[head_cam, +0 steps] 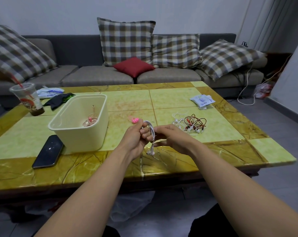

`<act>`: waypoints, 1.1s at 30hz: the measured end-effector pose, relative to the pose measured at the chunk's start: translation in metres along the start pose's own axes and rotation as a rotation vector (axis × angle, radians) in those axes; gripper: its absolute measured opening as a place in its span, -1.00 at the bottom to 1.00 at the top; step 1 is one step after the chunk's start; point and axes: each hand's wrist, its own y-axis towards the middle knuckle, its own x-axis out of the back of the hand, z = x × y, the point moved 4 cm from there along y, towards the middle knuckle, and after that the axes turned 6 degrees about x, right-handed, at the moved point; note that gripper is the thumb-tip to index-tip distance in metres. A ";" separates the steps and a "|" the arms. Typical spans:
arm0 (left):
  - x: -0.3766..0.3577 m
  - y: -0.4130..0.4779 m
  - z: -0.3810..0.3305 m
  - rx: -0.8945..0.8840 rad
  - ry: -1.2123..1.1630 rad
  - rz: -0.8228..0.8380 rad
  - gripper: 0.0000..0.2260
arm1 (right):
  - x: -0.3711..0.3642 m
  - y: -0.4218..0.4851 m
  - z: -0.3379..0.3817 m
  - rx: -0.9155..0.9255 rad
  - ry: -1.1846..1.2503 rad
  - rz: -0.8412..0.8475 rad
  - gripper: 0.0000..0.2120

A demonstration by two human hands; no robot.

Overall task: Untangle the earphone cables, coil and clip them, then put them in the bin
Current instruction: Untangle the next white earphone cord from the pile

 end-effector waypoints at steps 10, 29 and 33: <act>0.006 -0.007 -0.007 -0.140 0.414 -0.151 -0.72 | 0.004 0.009 -0.007 0.033 -0.160 -0.128 -0.78; 0.029 0.009 -0.002 -0.037 0.712 -0.206 -0.68 | 0.007 0.018 -0.011 0.017 -0.225 -0.168 -0.72; 0.048 0.017 -0.011 -0.179 0.879 -0.305 -0.63 | 0.013 0.025 -0.017 0.120 -0.532 -0.176 -0.69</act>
